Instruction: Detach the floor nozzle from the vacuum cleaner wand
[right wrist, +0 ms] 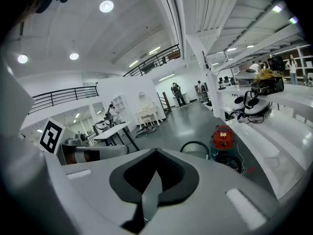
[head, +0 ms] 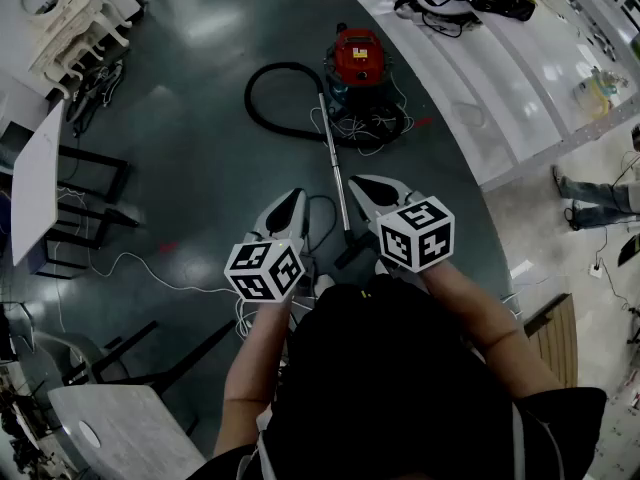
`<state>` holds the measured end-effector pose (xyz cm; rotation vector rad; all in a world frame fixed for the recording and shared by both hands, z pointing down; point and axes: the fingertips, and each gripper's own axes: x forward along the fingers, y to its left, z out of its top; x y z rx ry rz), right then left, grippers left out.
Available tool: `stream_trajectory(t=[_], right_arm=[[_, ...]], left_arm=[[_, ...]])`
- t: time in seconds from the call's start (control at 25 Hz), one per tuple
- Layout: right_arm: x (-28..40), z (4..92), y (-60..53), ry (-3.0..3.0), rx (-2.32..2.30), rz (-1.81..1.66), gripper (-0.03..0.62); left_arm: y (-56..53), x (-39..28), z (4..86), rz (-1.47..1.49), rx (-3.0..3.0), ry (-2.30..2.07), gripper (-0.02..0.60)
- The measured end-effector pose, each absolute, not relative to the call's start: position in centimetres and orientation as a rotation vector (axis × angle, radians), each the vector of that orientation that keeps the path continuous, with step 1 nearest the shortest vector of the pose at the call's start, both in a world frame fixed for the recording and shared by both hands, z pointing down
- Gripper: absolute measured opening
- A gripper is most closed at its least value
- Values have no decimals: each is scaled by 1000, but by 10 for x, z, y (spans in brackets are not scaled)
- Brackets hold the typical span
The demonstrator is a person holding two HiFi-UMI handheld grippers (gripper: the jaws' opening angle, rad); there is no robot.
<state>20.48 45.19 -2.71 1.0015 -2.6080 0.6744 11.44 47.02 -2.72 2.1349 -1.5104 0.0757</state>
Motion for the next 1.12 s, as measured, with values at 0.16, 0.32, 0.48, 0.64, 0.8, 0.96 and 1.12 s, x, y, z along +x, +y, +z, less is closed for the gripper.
stream_trajectory(t=[0.16,0.32,0.48,0.64,0.8,0.96,1.12], right_arm=[[208,-23,450,-2609,999,679,-6],[213,-21,450,-2618,1000,703,-6],[220,-21,448,-2645,987,762,-6],[232,-13,445,-2628,979,768,-6],[248,-4,439,-2614,962,783,-6],[269,3,431,-2604,928,799,-6],[290,8,421,-2607,863,779,-6]], left_arm=[[466,120,-25,61,2128,-1508,8],[467,123,-21,65,2119,-1508,8],[467,123,-23,4,2111,-1511,8],[464,130,-21,-17,2109,-1527,8],[457,138,-16,-21,2076,-1563,8],[448,150,-15,-17,2049,-1615,8],[440,155,-16,-30,1993,-1704,8]])
